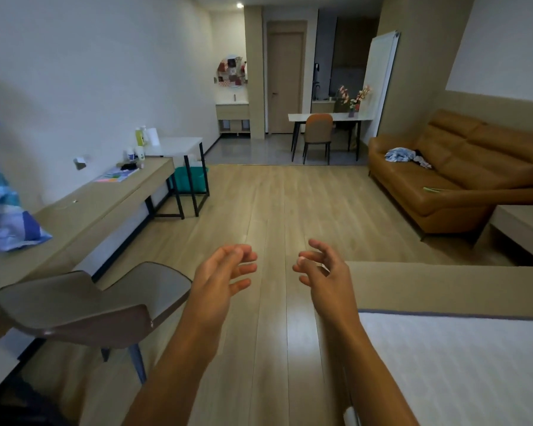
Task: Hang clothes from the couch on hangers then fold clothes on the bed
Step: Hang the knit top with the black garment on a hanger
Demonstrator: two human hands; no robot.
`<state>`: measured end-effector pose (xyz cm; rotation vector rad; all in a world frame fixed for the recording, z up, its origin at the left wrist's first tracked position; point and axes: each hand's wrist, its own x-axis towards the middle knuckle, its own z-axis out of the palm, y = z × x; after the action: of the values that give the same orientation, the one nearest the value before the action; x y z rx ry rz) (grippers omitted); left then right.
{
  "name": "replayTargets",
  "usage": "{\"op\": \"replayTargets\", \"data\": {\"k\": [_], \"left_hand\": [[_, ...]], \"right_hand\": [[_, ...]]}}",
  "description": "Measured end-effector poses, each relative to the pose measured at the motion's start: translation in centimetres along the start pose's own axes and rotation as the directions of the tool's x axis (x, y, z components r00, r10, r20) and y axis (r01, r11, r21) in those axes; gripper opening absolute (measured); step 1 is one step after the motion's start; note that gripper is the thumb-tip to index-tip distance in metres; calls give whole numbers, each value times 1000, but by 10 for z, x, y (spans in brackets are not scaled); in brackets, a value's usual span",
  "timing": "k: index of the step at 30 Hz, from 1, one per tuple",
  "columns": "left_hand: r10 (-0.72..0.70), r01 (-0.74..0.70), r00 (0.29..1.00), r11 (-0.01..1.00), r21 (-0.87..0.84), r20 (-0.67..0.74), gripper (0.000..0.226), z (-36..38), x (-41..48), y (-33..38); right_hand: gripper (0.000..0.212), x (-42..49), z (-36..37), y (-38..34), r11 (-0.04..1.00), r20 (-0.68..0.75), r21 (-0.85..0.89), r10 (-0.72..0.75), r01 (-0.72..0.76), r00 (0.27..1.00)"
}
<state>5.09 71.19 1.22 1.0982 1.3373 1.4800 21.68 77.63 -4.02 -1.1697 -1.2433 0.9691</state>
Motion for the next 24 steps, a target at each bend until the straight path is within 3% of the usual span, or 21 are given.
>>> {"op": "replayTargets", "data": {"k": [5,12,24], "left_hand": [[52,-51,998,997,51,-18,27,33,135,2],[21,-22,1000,998,60,8,29,90,304,-28],[28,-18,979,998,-53,200,28,218,661,-55]], "right_hand": [[35,136,24,5,1000,-8,19,2,-2,1000],[37,303,32,36,998,-37,-45,36,-37,999],[37,638,45,80,983,-201,-182,-2,-35,980]]}}
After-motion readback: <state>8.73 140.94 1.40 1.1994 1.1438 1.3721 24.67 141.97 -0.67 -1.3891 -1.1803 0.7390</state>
